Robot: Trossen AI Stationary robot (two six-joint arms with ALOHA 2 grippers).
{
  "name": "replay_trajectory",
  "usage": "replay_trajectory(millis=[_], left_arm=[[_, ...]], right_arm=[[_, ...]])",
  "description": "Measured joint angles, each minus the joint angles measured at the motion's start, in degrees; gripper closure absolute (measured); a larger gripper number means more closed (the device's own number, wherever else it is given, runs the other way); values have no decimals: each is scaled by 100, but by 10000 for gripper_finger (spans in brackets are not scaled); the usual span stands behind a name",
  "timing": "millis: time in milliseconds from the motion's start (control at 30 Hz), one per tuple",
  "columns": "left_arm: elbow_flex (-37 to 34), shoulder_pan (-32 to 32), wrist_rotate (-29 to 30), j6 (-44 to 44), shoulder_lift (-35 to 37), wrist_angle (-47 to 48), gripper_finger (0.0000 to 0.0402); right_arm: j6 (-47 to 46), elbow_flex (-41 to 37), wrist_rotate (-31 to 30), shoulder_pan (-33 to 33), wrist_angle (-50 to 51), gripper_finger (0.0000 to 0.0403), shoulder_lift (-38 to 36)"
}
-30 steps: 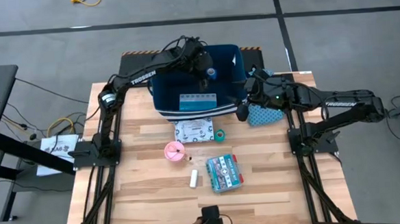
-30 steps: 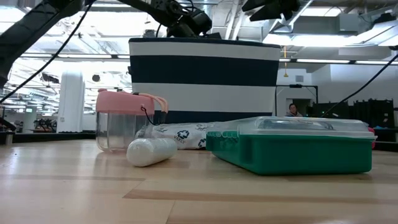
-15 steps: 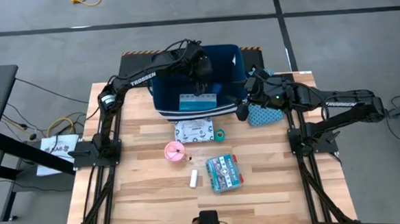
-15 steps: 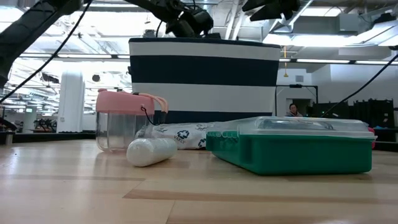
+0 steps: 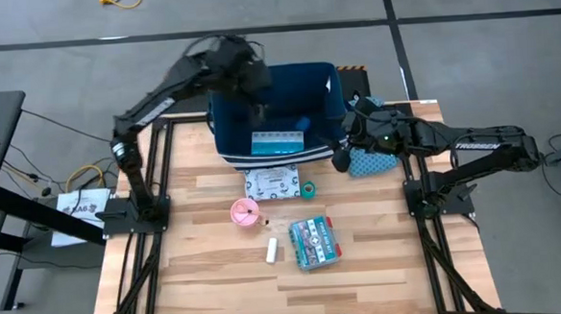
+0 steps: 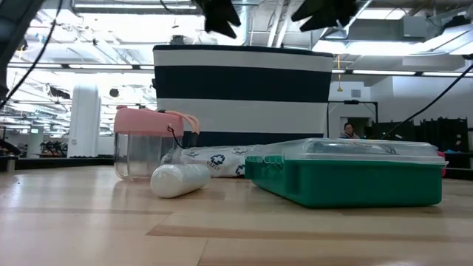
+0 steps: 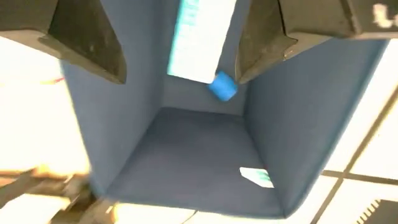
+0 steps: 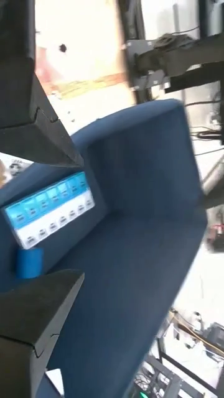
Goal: Pick & place medical supplies in basket/bin
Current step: Put the green bandage into the blue bin
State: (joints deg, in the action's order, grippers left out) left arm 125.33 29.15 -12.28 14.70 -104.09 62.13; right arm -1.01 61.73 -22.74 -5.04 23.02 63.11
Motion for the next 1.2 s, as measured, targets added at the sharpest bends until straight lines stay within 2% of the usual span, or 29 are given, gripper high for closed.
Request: replay_trajectory(millis=[100, 233, 467, 600, 767, 900, 1067, 1200], left_arm=[[-132, -79, -210, -408, 448, 134, 111], [-641, -364, -46, -913, 1065, -20, 111], [-2917, -1100, 1051, -1875, 2634, -1782, 111], [-4369, -1392, 1174, -2429, 3622, -2781, 111], [-5901, -1906, 1338, -2810, 4665, -3977, 111], [-6758, -2321, 1614, -3057, 5227, -4672, 111], [-7402, -2766, 2173, -3257, 5532, -5163, 111], [-7529, -2993, 2458, -3390, 5545, -5210, 111]], right_arm=[[-89, 0, 31, 39, 365, 127, 0], [-425, 0, 196, 205, 1022, 127, 0], [-984, -13, 186, 698, 1465, 127, -2], [-1407, -261, 165, 984, 1462, 127, -18], [-2008, -861, 158, 1347, 1105, 127, -26], [-2318, -1353, -25, 1691, 388, 127, -26], [-2736, -1937, -799, 2133, -40, 127, 78], [-3225, -2335, -1202, 2366, -364, 127, 219]])
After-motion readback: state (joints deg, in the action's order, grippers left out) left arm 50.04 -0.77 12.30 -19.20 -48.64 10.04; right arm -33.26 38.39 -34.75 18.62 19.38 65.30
